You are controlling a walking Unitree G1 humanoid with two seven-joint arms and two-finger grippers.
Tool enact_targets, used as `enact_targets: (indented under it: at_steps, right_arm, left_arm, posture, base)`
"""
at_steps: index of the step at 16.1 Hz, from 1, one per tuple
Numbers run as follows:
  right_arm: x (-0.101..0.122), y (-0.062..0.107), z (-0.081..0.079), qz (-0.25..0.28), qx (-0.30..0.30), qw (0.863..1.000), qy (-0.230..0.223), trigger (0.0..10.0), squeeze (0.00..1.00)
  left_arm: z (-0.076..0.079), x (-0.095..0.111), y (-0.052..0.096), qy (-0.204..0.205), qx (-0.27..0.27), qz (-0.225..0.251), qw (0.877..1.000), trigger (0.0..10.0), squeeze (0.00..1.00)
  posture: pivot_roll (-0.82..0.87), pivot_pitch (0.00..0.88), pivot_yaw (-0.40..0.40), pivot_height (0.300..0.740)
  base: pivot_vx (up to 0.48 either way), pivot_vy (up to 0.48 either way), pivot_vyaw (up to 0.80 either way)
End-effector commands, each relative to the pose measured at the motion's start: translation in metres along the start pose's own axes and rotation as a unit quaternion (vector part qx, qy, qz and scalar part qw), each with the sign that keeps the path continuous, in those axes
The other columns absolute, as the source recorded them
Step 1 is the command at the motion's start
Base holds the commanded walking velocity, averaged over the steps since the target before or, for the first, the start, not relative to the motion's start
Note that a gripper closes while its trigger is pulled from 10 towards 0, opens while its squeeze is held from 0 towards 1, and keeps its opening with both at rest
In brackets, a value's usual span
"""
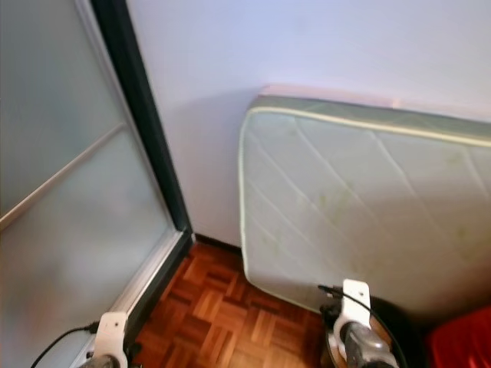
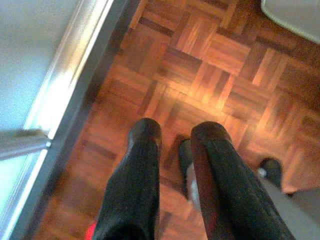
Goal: Clean up the room
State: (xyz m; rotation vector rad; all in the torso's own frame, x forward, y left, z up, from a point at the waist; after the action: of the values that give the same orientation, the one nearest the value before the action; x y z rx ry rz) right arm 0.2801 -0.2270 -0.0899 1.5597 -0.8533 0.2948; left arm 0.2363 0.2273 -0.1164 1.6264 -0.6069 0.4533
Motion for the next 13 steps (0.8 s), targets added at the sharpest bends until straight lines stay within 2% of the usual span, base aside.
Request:
enact_targets:
  at_steps: [1, 13]
  right_arm:
    - [-0.0049, 0.0006, 0.0027, -0.01, -0.004, 1.0, 0.0, 10.0, 0.0]
    - [-0.0056, 0.0005, 0.0024, -0.014, -0.002, 1.0, 0.0, 10.0, 0.0]
  left_arm:
    - [-0.0006, -0.0029, 0.0005, -0.003, 0.0, -0.004, 1.0, 10.0, 0.0]
    - [-0.0015, -0.0024, 0.0004, -0.011, 0.002, -0.005, 1.0, 10.0, 0.0]
  posture:
    - [-0.02, 0.0, 0.028, 0.74]
    - [-0.02, 0.0, 0.032, 0.74]
  base:
    - [0.0, 0.0, -0.79]
    - [0.0, 0.0, -0.79]
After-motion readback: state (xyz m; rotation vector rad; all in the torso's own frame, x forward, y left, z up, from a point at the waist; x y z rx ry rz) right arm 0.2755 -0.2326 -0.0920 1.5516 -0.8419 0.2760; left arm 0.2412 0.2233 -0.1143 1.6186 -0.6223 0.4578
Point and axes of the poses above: a point about 5 cm out from each wrist's last joint towards the gripper, its own y axis pointing back from the gripper into the wrist, its own x axis along the axis of the wrist's last joint, z = x × y, the point moved 6 cm from there along -y, pointing out of the wrist towards the gripper, and after that the axes turned 10 degrees about -y, right-handed, at the moved point
